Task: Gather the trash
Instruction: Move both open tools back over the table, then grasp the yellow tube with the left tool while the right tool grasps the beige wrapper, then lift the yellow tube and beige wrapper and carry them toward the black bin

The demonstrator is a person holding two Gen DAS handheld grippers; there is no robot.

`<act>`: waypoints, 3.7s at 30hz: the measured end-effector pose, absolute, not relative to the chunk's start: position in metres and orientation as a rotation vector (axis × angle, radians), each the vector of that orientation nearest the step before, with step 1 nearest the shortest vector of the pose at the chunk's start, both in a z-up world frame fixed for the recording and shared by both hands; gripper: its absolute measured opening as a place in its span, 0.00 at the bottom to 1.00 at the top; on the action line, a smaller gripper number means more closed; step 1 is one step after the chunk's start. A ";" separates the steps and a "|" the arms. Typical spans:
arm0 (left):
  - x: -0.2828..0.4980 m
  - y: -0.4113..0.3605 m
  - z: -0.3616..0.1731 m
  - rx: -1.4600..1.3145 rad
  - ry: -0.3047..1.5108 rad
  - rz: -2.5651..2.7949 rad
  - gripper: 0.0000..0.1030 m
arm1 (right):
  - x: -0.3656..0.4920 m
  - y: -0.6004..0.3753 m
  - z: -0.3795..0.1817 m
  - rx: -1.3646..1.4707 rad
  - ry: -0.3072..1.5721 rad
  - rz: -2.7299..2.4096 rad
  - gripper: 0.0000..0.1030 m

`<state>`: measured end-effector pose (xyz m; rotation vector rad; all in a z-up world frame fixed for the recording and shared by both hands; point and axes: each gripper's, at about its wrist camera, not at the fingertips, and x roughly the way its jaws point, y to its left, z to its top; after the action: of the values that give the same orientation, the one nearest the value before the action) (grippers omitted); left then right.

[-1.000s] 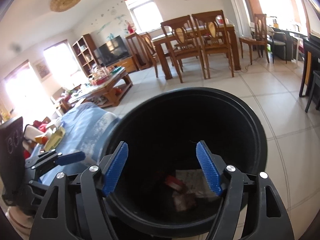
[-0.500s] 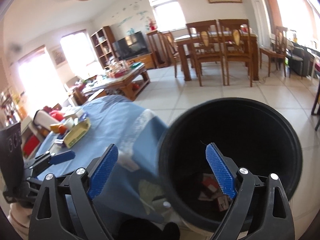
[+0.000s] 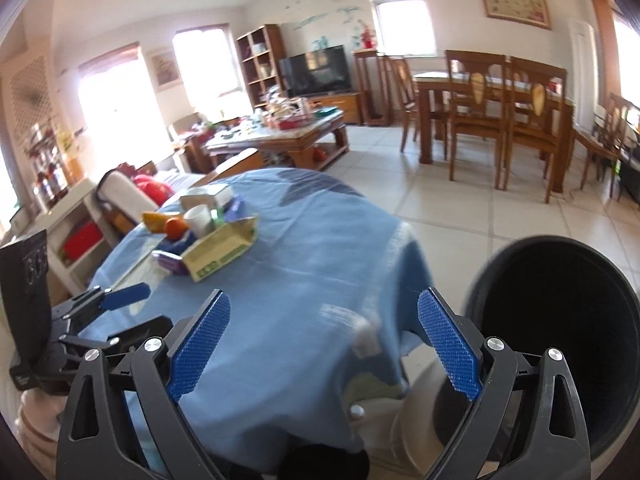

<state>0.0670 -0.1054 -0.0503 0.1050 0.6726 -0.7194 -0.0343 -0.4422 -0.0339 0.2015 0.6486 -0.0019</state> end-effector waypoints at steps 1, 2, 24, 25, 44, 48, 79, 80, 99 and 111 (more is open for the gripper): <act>0.067 -0.099 -0.051 0.102 0.670 -0.708 0.81 | -0.032 -0.438 -0.034 0.197 0.651 0.005 0.91; 0.070 -0.092 -0.051 0.096 0.668 -0.694 0.81 | -0.025 -0.429 -0.035 0.190 0.656 0.019 0.91; 0.120 -0.005 -0.059 0.034 0.657 -0.562 0.81 | 0.065 -0.331 -0.062 0.103 0.736 0.151 0.91; 0.122 -0.004 -0.060 0.032 0.661 -0.561 0.81 | 0.067 -0.329 -0.063 0.101 0.739 0.154 0.91; 0.212 0.032 -0.057 0.118 0.779 -0.428 0.89 | 0.150 -0.308 -0.096 0.058 0.871 0.204 0.95; 0.246 0.043 -0.059 0.101 0.812 -0.422 0.89 | 0.164 -0.311 -0.100 0.061 0.895 0.210 0.95; 0.301 0.011 -0.083 0.259 0.897 -0.693 0.08 | 0.207 -0.322 -0.119 0.165 0.958 0.223 0.39; 0.299 0.012 -0.081 0.249 0.889 -0.689 0.08 | 0.206 -0.321 -0.119 0.172 0.956 0.222 0.36; 0.243 0.027 -0.035 0.132 0.727 -0.626 0.04 | 0.140 -0.340 -0.082 0.276 0.840 0.237 0.11; 0.204 0.026 -0.032 0.127 0.729 -0.607 0.04 | 0.118 -0.344 -0.108 0.307 0.924 0.246 0.19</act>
<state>0.2041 0.0259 -0.0321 0.1271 0.7285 -0.6070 0.1176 -0.3437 -0.1077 0.3069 0.9244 0.2459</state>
